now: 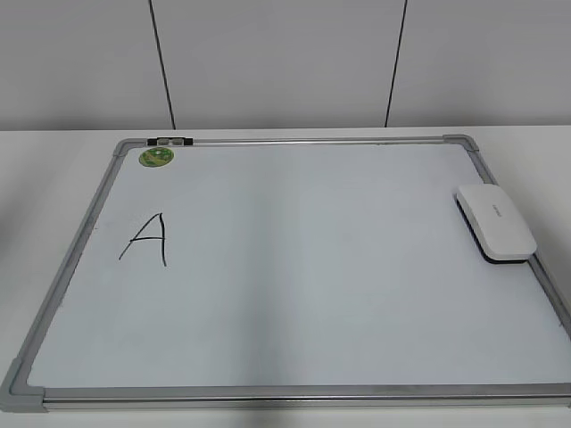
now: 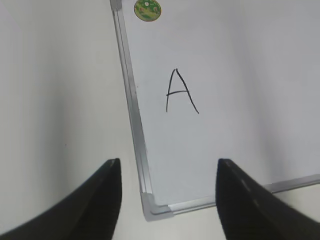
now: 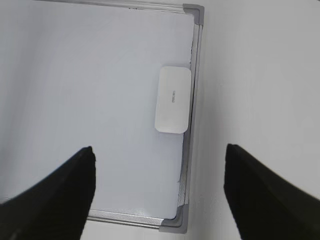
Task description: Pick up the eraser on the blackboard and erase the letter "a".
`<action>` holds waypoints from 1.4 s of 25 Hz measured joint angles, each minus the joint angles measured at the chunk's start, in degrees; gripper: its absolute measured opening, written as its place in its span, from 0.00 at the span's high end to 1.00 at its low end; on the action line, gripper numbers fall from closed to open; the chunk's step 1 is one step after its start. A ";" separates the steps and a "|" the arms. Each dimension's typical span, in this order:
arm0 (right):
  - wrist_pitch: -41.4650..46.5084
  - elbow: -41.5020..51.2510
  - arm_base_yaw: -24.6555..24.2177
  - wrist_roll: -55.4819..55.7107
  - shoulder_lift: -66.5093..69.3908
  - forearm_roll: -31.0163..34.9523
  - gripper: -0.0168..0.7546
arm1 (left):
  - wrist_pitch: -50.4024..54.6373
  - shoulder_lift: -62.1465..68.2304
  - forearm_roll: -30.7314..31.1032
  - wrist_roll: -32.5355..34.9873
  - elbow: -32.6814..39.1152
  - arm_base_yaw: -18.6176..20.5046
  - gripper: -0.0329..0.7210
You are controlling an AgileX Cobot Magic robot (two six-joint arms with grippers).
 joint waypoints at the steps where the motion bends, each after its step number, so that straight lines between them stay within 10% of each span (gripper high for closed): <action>1: 0.00 1.61 0.00 0.00 -1.82 0.00 0.21 | -0.05 -2.52 0.00 0.00 2.16 0.00 0.37; 20: 0.58 32.51 0.00 -0.04 -39.13 1.23 0.21 | 0.52 -43.45 5.24 -3.30 37.33 -7.47 0.41; 35: -0.47 53.48 0.00 3.42 -45.43 -4.08 0.22 | -1.40 -55.31 13.49 -7.13 48.22 -7.47 0.41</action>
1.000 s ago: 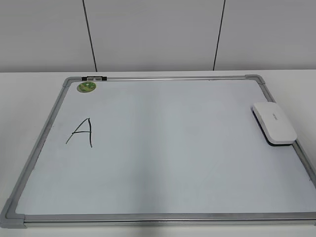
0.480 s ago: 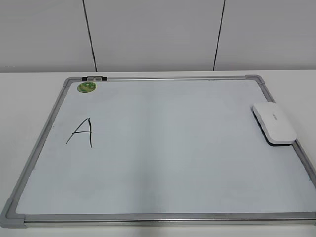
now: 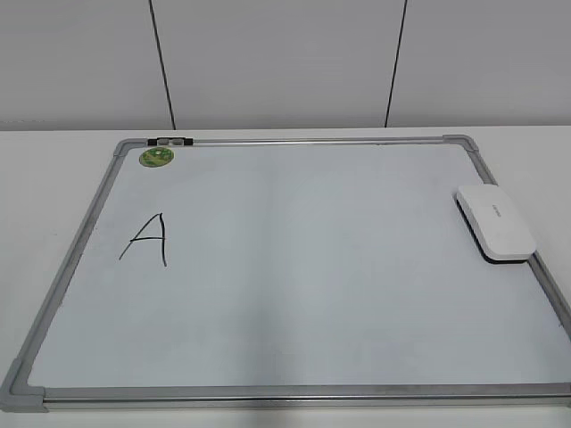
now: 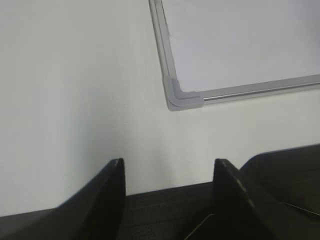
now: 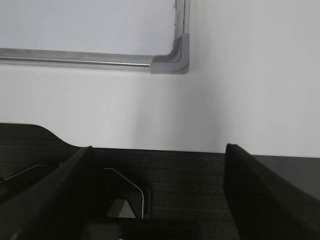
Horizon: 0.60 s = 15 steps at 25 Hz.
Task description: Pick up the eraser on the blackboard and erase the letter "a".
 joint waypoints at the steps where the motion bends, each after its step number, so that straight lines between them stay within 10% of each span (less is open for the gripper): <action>1: -0.30 0.39 0.00 0.15 0.00 -0.11 0.22 | -0.64 -0.02 0.51 0.00 0.24 0.00 0.41; 15: -6.49 3.05 0.00 1.10 -0.08 -0.81 0.22 | -7.21 -0.02 1.36 -0.04 2.66 0.00 0.39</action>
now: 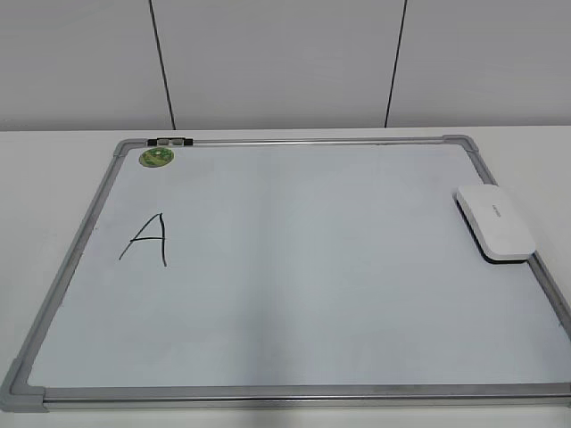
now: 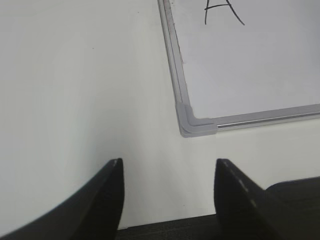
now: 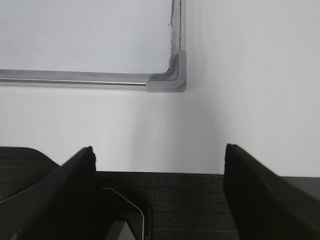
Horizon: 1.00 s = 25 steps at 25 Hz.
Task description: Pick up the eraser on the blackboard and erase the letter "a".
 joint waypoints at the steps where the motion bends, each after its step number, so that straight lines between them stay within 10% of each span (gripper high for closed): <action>1: -0.07 0.00 0.00 0.00 0.00 0.00 0.22 | -0.04 0.00 0.00 0.00 0.00 0.00 0.39; 25: -0.14 0.00 0.00 0.13 0.00 0.00 0.22 | -0.26 0.00 0.05 -0.09 0.00 0.00 0.40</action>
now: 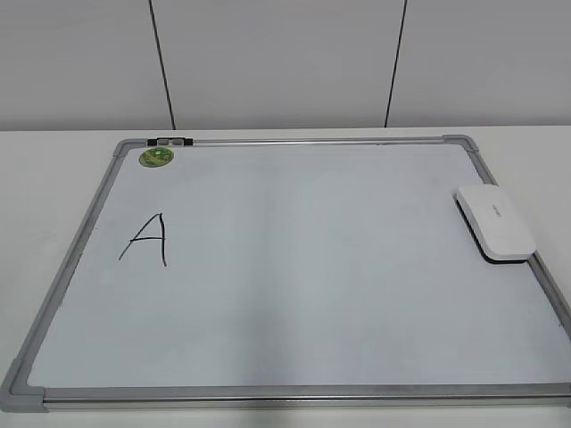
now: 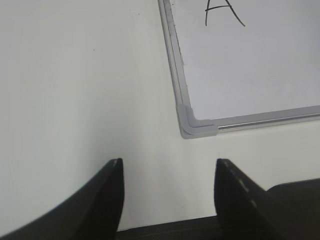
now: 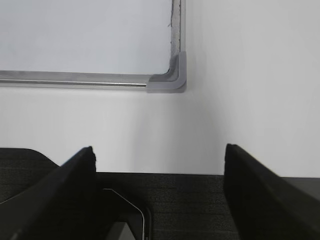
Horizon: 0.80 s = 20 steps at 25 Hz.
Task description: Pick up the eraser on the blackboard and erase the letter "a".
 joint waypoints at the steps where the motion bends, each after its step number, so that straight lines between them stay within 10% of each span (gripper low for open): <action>1: 0.00 0.00 0.00 0.00 -0.24 0.00 0.22 | 0.00 -0.21 0.00 0.00 0.00 0.00 0.40; 20: 0.37 0.00 0.00 0.00 -23.57 0.00 0.22 | 0.24 -14.02 0.09 0.00 0.00 0.00 0.46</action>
